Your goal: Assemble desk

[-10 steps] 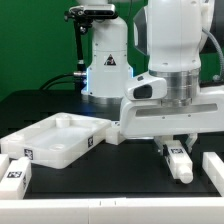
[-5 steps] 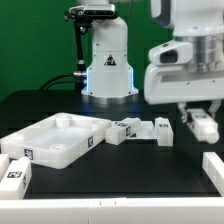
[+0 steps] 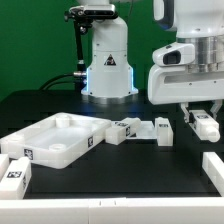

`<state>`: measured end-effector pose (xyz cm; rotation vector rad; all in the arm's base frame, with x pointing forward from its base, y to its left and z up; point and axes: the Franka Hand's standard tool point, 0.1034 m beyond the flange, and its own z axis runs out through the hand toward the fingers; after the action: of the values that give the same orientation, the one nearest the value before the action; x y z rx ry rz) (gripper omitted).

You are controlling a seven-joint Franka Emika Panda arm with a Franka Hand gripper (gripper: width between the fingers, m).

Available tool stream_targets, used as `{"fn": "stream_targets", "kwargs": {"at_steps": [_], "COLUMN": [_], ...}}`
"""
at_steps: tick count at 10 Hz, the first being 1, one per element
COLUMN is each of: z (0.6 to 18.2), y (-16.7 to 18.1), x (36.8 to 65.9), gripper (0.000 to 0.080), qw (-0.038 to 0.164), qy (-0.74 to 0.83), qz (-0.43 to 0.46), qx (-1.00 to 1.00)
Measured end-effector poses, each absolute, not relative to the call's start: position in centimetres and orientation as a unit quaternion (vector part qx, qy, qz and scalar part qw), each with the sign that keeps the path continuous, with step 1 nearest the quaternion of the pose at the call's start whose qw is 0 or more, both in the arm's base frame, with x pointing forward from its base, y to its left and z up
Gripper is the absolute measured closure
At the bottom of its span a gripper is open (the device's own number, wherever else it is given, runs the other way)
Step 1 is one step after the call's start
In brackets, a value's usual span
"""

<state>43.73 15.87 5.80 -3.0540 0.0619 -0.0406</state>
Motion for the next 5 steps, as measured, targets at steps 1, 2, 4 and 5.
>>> {"fn": "stream_targets", "kwargs": {"at_steps": [1, 2, 4, 5], "z": [5.2, 4.5, 4.2, 4.1], "y": [15.9, 15.9, 15.9, 15.9], "x": [41.1, 38.2, 37.5, 37.5], "gripper": [0.0515, 0.0515, 0.0515, 0.0515], "qw": [0.041, 0.036, 0.035, 0.035], "qy": [0.012, 0.007, 0.005, 0.005], "qz": [-0.015, -0.006, -0.002, -0.002], "qx": [-0.999, -0.999, -0.999, -0.999]}}
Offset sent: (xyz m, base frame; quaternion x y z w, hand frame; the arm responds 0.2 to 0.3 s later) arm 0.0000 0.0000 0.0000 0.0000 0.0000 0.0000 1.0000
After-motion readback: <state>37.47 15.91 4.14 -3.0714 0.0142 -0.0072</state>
